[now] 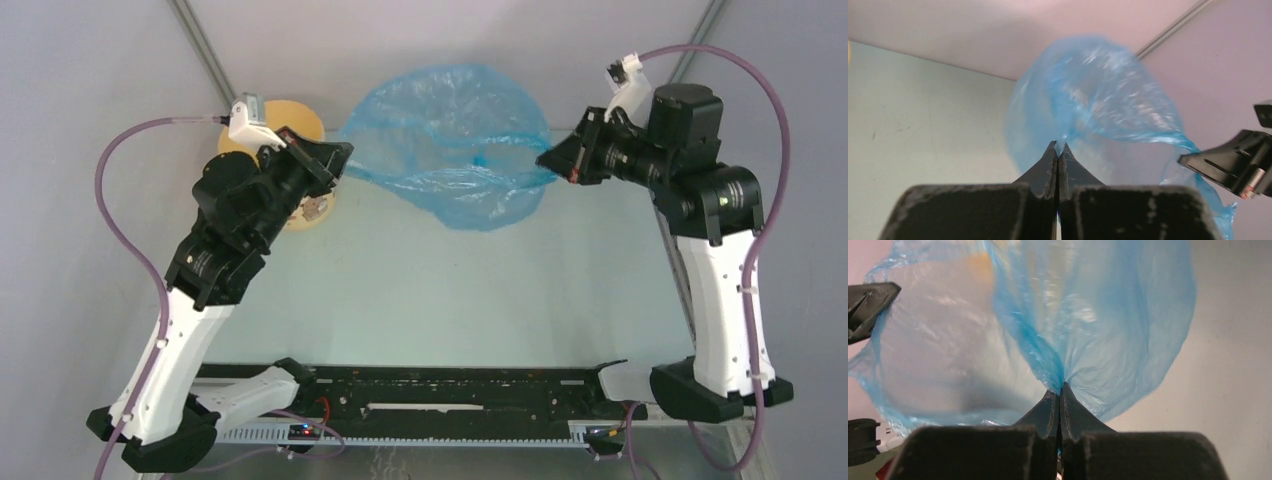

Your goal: Put the trash bags into the trash bin

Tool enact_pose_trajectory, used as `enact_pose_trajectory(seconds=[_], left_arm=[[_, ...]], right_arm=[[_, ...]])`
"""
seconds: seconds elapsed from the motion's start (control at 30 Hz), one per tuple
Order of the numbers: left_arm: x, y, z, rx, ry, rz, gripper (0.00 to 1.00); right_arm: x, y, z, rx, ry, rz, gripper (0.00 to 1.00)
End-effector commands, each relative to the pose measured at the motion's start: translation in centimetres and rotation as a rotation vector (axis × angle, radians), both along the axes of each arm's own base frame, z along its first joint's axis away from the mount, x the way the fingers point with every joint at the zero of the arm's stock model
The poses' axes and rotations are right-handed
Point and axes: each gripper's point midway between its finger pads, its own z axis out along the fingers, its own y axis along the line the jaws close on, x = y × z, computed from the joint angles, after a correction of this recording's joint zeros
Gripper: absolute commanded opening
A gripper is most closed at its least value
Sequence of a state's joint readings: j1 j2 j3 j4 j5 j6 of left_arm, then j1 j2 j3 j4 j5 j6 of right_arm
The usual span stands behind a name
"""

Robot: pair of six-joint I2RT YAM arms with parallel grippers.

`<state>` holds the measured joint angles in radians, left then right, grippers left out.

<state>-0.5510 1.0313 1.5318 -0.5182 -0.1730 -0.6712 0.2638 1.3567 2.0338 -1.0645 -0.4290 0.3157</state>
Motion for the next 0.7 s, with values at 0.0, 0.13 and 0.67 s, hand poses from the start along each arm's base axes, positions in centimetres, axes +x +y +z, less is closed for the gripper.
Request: enact_pose_trajectory(seconds=[0.0,0.13,0.67], left_arm=[[0.9,1.0,-3.8,0.086,0.104,0.053,0.00],[-0.3,1.1,-3.1,0.059,0.083,0.024,0.00],[-0.9,0.2,-18.6,0.158,0.359,-0.018,0.00]], right_arm=[[-0.4,-0.6,-5.1,-0.018,0.182,-0.008,0.00],[-1.3,-0.6,-6.3,0.003,0.210,-0.004,0.00],[-3.4,-0.6,-21.1,-0.027,0.410,-0.021,0.00]])
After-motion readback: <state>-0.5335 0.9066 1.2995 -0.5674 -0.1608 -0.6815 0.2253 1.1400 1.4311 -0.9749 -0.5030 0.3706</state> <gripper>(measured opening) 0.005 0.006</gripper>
